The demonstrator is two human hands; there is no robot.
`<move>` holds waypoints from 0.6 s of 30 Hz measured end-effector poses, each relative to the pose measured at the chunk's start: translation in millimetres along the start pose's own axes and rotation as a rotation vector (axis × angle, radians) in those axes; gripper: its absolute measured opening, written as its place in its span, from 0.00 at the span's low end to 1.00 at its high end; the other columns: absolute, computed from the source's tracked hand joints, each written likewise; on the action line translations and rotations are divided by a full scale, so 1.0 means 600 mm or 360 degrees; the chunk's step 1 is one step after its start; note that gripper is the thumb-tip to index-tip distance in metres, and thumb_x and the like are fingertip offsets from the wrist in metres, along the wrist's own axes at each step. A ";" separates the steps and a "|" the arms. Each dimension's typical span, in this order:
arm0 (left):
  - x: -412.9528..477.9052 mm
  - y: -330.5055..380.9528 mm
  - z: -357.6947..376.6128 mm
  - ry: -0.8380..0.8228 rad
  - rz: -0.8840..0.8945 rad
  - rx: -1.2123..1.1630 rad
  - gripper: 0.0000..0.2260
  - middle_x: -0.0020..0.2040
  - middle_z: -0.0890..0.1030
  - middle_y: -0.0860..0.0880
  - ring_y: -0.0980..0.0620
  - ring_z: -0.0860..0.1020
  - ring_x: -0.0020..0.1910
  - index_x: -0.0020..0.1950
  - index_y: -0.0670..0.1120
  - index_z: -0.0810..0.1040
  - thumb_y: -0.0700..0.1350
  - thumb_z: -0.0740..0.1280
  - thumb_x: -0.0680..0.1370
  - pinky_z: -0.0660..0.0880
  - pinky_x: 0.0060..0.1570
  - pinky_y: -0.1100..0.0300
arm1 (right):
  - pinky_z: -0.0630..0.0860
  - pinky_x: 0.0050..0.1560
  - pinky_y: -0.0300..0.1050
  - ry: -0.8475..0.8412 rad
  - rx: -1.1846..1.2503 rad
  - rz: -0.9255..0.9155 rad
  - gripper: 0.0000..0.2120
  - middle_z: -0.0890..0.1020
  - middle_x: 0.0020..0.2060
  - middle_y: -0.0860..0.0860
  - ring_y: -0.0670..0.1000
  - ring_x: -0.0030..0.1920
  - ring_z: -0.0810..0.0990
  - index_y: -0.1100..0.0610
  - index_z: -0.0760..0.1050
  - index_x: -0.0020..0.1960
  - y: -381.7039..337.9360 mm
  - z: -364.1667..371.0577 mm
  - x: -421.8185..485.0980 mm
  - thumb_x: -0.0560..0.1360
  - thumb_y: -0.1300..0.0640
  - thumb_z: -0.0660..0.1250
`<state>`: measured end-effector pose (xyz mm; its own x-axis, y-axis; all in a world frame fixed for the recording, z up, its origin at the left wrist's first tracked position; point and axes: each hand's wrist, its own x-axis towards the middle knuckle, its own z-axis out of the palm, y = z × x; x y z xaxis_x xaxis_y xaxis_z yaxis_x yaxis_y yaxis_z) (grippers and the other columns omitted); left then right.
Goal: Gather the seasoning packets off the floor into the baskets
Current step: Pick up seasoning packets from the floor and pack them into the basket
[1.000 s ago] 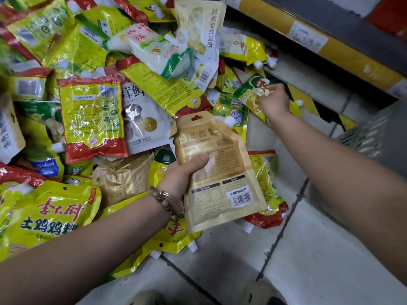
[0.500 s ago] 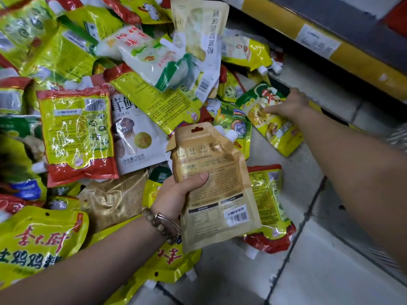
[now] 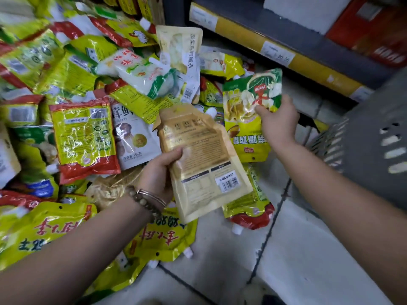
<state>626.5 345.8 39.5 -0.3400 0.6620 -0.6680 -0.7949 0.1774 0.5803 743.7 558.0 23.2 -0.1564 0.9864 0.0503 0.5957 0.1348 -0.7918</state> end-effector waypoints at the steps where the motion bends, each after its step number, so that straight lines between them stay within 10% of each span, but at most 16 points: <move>1: -0.013 0.012 0.004 -0.0007 0.0055 0.0032 0.10 0.38 0.84 0.47 0.50 0.83 0.36 0.52 0.41 0.78 0.43 0.59 0.78 0.81 0.35 0.58 | 0.67 0.42 0.39 0.0033 0.0056 -0.0029 0.15 0.80 0.47 0.50 0.50 0.46 0.77 0.60 0.74 0.54 -0.016 -0.019 -0.020 0.71 0.56 0.72; 14: -0.229 0.203 0.193 -0.0176 0.0521 0.0398 0.17 0.34 0.84 0.52 0.55 0.83 0.32 0.35 0.46 0.85 0.49 0.62 0.78 0.79 0.29 0.62 | 0.67 0.39 0.26 0.0363 0.0506 -0.0397 0.11 0.75 0.36 0.38 0.32 0.36 0.74 0.52 0.68 0.47 -0.284 -0.319 -0.162 0.73 0.58 0.71; 18: -0.253 0.217 0.324 -0.0430 0.0534 0.0546 0.11 0.38 0.85 0.51 0.54 0.83 0.36 0.45 0.45 0.80 0.50 0.61 0.78 0.79 0.33 0.61 | 0.78 0.52 0.50 0.0461 0.0625 -0.0369 0.10 0.82 0.45 0.46 0.47 0.46 0.81 0.48 0.72 0.46 -0.288 -0.457 -0.096 0.70 0.57 0.71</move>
<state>672.2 410.0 306.7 -0.3695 0.8784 -0.3032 -0.4401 0.1219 0.8897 865.9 503.7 323.7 0.0082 0.9279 0.3727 0.2233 0.3616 -0.9052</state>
